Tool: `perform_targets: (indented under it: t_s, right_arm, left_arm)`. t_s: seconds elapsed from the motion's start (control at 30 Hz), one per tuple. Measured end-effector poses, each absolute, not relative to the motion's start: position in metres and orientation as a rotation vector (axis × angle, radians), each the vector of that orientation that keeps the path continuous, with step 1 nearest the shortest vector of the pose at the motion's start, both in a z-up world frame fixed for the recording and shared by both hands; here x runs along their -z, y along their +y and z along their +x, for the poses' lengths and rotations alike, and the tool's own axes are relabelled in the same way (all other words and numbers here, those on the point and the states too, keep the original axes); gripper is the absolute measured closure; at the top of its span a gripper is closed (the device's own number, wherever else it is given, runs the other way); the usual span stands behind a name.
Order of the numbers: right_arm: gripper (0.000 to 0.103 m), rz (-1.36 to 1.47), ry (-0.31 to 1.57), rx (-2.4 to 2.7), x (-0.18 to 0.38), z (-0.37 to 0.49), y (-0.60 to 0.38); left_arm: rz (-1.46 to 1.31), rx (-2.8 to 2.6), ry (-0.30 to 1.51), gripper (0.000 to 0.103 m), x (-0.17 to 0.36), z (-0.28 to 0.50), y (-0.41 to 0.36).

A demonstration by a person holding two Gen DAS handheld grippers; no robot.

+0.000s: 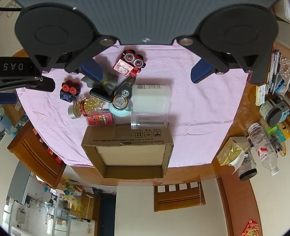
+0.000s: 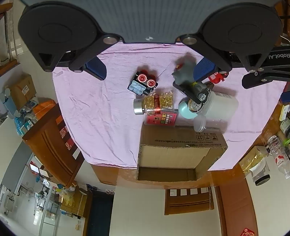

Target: Organize rigid objects

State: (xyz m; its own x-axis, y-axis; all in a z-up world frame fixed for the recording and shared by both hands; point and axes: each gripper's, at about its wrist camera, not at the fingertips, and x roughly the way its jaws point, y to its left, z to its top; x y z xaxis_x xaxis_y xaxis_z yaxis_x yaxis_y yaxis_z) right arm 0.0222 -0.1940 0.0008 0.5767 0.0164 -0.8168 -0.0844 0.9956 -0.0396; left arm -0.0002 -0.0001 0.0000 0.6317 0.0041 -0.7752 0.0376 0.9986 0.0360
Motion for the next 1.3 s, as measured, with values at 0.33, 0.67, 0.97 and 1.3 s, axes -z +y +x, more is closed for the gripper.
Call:
perform_targets:
  t_s: [0.33,0.67,0.97,1.3]
  right_arm:
    - [0.0,-0.078,0.96,-0.06,-0.0015,0.0226,-0.1942]
    - [0.0,-0.087,0.948,-0.057,-0.0057,0.0204,-0.1935]
    - [0.0,-0.085,0.946,-0.06,-0.0068,0.021,-0.1944]
    - [0.0,-0.085,0.944,-0.063,-0.0091,0.0224,-0.194]
  left_arm:
    - [0.047,0.021,0.901,0.001,-0.001,0.0058,-0.0015]
    - [0.048,0.023,0.888,0.001,-0.0037,-0.0014,-0.0035]
    - [0.046,0.022,0.885,0.001,-0.0064,-0.0016,-0.0037]
    - [0.046,0.017,0.882,0.001,-0.0098,-0.0012,-0.0051]
